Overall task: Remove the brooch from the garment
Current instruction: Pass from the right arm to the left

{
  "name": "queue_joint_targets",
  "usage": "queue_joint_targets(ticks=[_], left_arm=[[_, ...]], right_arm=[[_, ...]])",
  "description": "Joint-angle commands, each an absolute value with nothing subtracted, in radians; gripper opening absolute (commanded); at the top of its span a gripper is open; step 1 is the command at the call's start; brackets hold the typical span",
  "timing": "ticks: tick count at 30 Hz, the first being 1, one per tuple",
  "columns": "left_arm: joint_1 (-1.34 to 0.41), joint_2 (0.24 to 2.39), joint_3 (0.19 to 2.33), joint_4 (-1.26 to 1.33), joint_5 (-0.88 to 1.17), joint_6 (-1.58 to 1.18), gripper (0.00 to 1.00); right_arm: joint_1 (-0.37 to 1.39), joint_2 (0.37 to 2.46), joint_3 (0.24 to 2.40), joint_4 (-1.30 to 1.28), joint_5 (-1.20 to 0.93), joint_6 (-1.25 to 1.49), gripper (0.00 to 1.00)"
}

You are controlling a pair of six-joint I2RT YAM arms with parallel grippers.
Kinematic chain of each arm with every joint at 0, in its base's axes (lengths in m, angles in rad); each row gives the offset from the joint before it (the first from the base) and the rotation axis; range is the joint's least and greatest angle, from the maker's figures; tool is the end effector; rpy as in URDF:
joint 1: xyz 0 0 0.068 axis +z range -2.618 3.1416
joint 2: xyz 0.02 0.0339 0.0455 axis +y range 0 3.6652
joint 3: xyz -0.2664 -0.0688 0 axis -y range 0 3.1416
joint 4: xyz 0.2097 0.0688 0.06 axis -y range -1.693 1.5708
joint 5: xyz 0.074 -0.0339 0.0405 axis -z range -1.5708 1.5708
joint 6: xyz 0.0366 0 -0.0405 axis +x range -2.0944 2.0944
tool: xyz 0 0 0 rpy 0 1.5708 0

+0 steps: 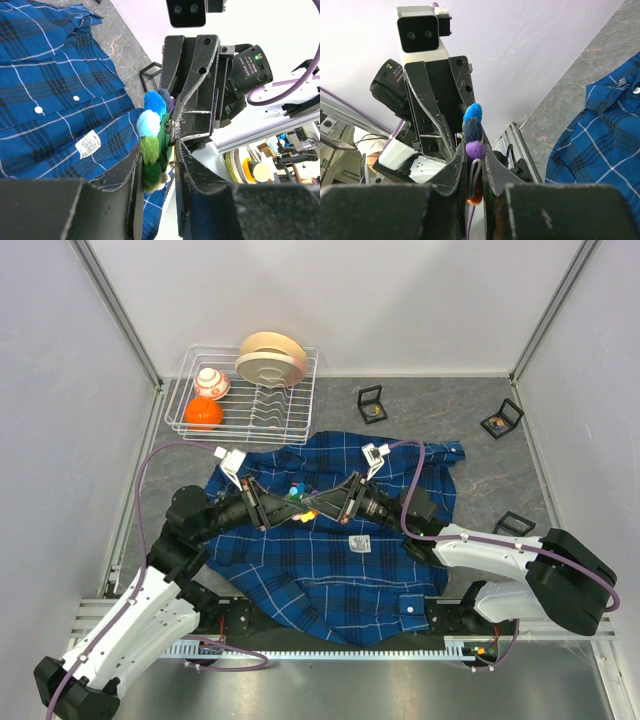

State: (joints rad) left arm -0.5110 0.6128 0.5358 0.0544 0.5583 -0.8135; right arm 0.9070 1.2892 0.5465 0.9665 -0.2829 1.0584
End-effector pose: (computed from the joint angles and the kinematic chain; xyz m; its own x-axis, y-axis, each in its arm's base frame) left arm 0.0959 -0.0760 0.3080 -0.6507 -0.3418 -0.6781 0.5880 0.3383 -0.7347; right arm 0.1444 0.2012 0.2960 -0.7383 0.4145 -0.5320 -0.5722 0.0326 0.8195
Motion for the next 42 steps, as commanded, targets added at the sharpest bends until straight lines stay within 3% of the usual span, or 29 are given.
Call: queue_joint_targets(ticks=[1,21,32,36,40,42], left_arm=[[-0.508,0.598,0.534,0.055,0.525,-0.813,0.16],[-0.506,0.577,0.471,0.196,0.600,-0.940,0.02],[-0.506,0.563,0.477,0.172,0.588,-0.933,0.02],[-0.506,0.560,0.477,0.169,0.584,-0.933,0.02],[-0.506,0.569,0.480,0.178,0.588,-0.936,0.02],[-0.506,0.568,0.477,0.184,0.586,-0.942,0.02]], right_arm=[[0.904,1.262,0.534,1.034,-0.265,1.066,0.00],[0.859,1.299,0.491,1.242,-0.399,1.071,0.00],[0.824,1.284,0.503,1.246,-0.459,1.100,0.34],[0.816,1.284,0.503,1.256,-0.474,1.108,0.37],[0.816,1.318,0.523,1.296,-0.511,1.137,0.30],[0.822,1.345,0.529,1.307,-0.525,1.140,0.34]])
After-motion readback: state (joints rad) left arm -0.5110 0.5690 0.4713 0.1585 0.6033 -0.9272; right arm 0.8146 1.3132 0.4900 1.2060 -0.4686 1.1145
